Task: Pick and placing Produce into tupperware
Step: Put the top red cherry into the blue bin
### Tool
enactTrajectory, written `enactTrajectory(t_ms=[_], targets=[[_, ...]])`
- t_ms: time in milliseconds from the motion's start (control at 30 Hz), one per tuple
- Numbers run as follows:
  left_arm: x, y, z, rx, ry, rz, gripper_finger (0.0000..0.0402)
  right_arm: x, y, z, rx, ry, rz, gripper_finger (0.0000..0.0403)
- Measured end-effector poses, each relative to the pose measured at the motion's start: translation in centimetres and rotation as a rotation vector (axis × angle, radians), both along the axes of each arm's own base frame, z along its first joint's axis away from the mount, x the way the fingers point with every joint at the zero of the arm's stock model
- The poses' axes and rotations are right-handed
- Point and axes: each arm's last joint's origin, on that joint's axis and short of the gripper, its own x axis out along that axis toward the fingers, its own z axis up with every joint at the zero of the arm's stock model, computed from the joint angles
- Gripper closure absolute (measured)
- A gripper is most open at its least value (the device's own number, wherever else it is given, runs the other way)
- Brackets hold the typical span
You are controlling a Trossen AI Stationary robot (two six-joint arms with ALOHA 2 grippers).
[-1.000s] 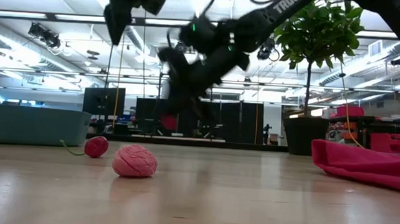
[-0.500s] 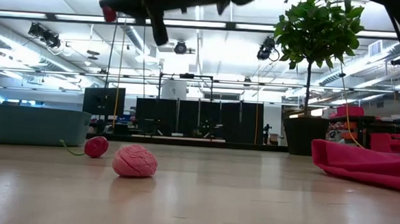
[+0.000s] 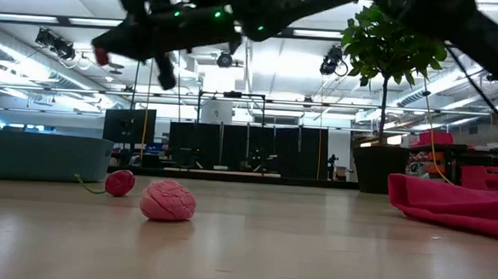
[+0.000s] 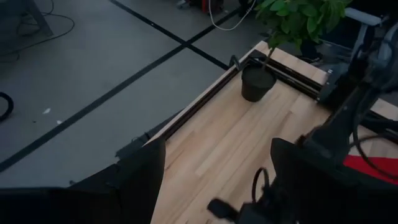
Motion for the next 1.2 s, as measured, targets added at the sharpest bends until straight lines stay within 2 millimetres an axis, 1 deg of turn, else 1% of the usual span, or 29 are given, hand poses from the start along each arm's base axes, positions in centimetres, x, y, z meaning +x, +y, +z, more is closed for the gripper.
enactTrajectory(t_ms=[67,200,367,467,700,1000,1100,1200], targets=[[0.0,0.0,0.0,0.001,0.002,0.002,0.0106,1.0,0.1,-0.9,0.000,0.010,0.005,0.0403],[0.0,0.0,0.0,0.002,0.005,0.002,0.0106,2.1,0.1,-3.2,0.001,0.072,0.003,0.0402],[0.0,0.0,-0.1,0.024,0.024,-0.016,0.0106,2.1,-0.1,-5.9,0.001,0.189,-0.019,0.0402],[0.0,0.0,-0.1,0.028,0.028,-0.019,0.0106,2.2,-0.1,-7.2,0.001,0.225,-0.023,0.0402],[0.0,0.0,-0.1,0.041,0.038,-0.029,0.0106,1.9,-0.2,-7.7,-0.049,0.278,-0.025,0.0398],[0.1,0.1,-0.1,0.030,0.031,-0.021,0.0106,1.8,-0.1,-7.9,-0.061,0.301,-0.021,0.0394],[0.1,0.1,-0.1,0.034,0.036,-0.025,0.0106,1.9,-0.3,-7.9,-0.066,0.292,-0.021,0.0384],[0.1,0.1,-0.1,0.017,0.022,-0.012,0.0106,1.9,-0.3,-7.9,-0.065,0.293,-0.022,0.0365]])
